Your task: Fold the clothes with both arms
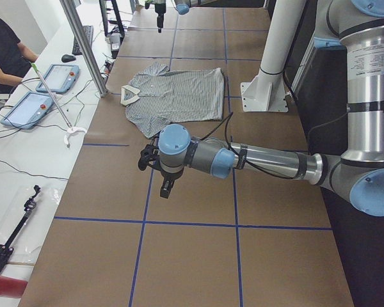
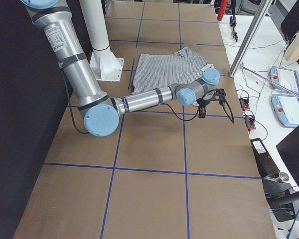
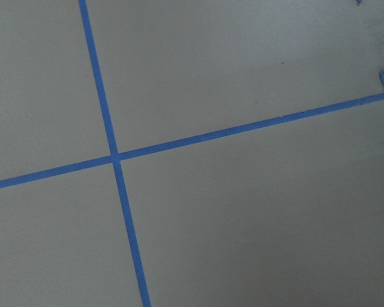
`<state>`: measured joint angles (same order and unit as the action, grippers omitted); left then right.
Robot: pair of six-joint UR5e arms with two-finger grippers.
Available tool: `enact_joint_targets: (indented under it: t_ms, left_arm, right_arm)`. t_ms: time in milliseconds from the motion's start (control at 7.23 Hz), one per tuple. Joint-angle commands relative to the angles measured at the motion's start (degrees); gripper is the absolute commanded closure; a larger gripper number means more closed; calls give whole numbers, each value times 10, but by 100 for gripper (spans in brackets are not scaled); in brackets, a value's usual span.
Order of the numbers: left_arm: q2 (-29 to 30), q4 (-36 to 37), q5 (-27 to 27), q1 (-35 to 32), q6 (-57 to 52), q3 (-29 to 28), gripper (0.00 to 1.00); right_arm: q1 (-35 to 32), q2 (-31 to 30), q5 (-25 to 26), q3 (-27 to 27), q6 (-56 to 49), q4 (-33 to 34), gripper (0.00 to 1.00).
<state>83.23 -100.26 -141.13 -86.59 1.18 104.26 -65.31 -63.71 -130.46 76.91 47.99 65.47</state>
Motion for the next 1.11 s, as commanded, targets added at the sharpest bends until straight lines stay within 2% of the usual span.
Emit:
enact_joint_targets:
  t_ms: [0,138,277,554,830,969]
  left_arm:
    - [0,-13,-2,0,0,-4,0]
    - [0,-13,-2,0,1,1,0]
    - [0,-13,-3,0,1,2,0]
    - [0,-14,-17,0,2,2,0]
    - [0,-14,-17,0,2,2,0]
    - [0,-14,-18,-1,1,2,0]
  right_arm:
    - [101,62,133,-87,206,-112,5]
    - [122,74,175,-100,241,-112,10]
    - [127,74,180,-105,242,-112,12]
    - [136,79,183,-113,242,-112,28]
    - [147,79,192,-114,242,-111,34]
    - [147,79,194,-114,242,-111,61]
